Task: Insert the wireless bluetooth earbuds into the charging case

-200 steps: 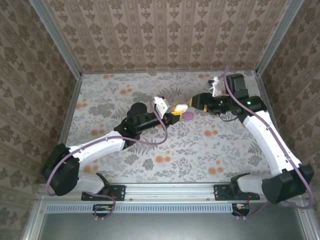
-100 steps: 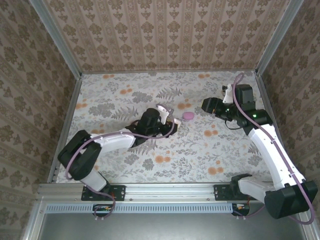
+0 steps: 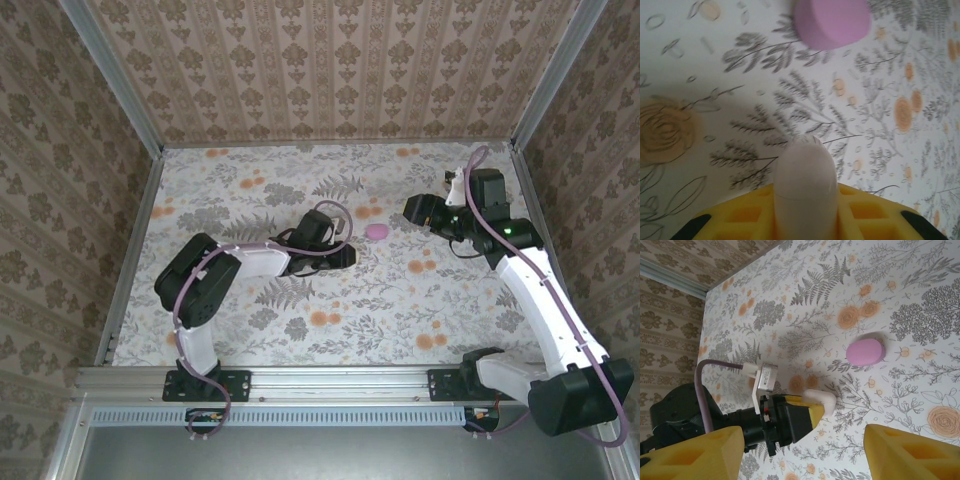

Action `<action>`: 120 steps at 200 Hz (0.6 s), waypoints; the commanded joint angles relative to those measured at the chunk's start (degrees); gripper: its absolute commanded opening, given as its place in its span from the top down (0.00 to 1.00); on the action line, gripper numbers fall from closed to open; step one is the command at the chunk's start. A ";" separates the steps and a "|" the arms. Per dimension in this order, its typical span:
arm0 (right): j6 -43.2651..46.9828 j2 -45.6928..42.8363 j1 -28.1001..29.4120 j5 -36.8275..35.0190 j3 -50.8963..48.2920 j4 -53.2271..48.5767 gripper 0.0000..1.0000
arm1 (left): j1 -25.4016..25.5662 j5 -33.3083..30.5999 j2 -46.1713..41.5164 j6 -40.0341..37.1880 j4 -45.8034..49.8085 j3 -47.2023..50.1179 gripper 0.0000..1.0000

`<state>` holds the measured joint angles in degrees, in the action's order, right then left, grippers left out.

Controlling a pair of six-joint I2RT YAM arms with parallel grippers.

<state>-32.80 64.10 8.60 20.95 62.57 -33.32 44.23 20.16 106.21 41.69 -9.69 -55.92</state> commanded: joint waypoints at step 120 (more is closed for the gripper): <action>5.95 0.88 -0.78 -15.24 -3.69 1.38 0.26 | -0.68 -11.73 -8.87 0.04 12.68 1.95 0.46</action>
<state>-31.48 65.12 8.23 16.86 60.69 -33.06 44.14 14.55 103.48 43.68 0.14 -56.42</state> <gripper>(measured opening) 0.711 0.524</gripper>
